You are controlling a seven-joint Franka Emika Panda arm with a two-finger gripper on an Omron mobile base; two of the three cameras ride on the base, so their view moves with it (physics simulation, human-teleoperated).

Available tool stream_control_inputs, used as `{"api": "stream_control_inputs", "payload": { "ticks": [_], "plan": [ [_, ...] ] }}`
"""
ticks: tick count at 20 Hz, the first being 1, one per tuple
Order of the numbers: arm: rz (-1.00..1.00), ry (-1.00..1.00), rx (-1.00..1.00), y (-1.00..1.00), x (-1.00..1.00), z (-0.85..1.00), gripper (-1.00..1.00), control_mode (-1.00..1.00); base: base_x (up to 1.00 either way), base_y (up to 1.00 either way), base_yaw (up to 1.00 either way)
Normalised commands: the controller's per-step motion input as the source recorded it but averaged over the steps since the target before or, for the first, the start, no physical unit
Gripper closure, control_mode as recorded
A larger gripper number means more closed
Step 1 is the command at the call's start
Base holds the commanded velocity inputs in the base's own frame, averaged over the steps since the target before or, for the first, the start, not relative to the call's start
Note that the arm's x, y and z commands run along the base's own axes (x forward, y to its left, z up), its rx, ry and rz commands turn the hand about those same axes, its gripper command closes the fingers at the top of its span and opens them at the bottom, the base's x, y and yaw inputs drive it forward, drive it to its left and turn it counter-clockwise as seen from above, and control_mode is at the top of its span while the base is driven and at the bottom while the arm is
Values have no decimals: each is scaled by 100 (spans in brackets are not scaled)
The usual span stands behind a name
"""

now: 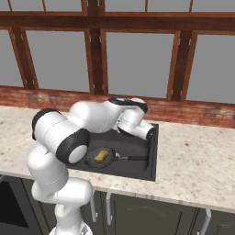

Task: Pick the pan and sponge and place them into the sink. Then turn on the water.

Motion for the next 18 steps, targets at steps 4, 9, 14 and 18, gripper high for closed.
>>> {"api": "stream_control_inputs", "payload": {
  "ticks": [4, 9, 14, 18],
  "plan": [
    [6, 0, 0, -16, 31, -12, -100, -100, 0, 0, 0],
    [3, 0, 0, 0, 40, -16, -100, -100, 0, 0, 0],
    [2, 0, 0, 0, 30, -30, -100, -100, 0, 0, 0],
    [1, 0, 0, 0, 29, -26, -100, -100, 0, 0, 0]
  ]
}}
